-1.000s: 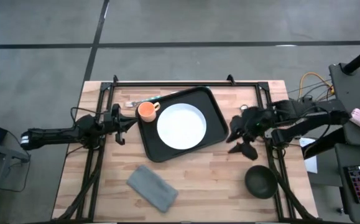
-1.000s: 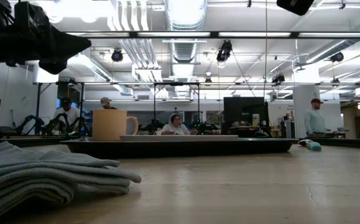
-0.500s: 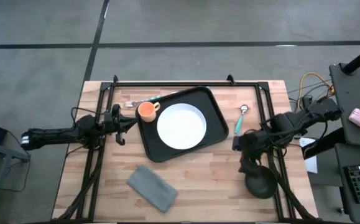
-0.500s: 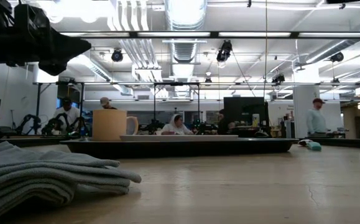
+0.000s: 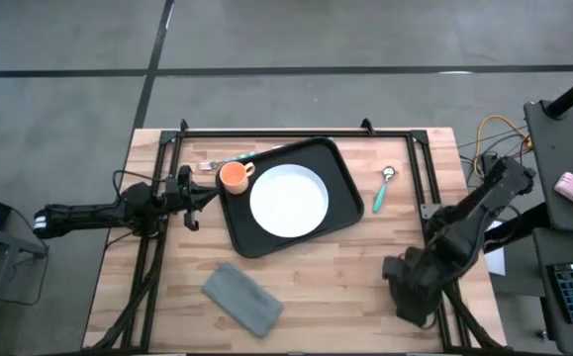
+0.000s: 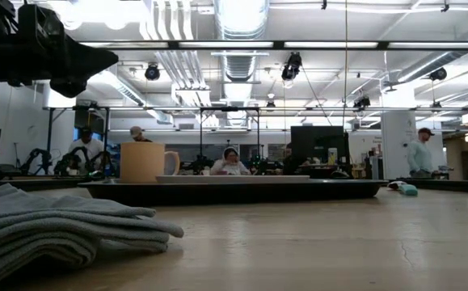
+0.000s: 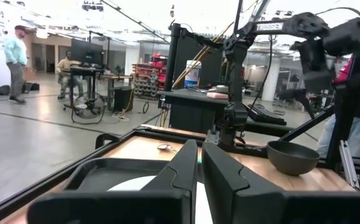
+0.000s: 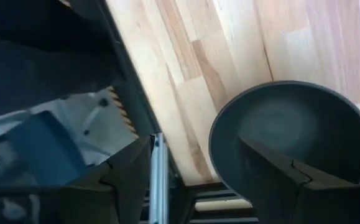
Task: Set up tray
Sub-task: Put the bowl on top of the white plate on the black tray
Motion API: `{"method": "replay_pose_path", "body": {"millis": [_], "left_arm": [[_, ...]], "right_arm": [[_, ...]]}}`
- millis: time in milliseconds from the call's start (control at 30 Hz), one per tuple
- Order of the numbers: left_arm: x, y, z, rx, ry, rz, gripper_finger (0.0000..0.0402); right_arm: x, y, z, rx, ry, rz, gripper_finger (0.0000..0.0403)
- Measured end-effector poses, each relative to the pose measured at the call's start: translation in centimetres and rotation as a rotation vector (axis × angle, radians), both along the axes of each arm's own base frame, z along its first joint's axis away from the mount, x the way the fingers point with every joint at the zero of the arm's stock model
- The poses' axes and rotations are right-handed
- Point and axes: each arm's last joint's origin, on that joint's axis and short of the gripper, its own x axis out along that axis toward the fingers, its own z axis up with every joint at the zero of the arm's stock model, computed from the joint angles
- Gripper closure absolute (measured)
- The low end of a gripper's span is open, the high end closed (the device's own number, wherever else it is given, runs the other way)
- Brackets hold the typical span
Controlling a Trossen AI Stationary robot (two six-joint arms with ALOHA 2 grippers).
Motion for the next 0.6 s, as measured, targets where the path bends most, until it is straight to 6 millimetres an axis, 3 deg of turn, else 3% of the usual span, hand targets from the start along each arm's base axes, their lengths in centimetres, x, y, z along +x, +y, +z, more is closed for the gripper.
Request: {"method": "replay_pose_path", "body": {"millis": [300, 600], "left_arm": [[0.0, 0.0, 0.0, -0.002, -0.001, 0.000, 0.0396], [0.0, 0.0, 0.0, -0.028, -0.007, -0.004, 0.0396]], "right_arm": [[0.4, 4.4, -3.2, -0.095, -0.034, -0.018, 0.0183], [-1.9, 5.7, -4.6, -0.202, -0.048, -0.205, 0.0183]]}}
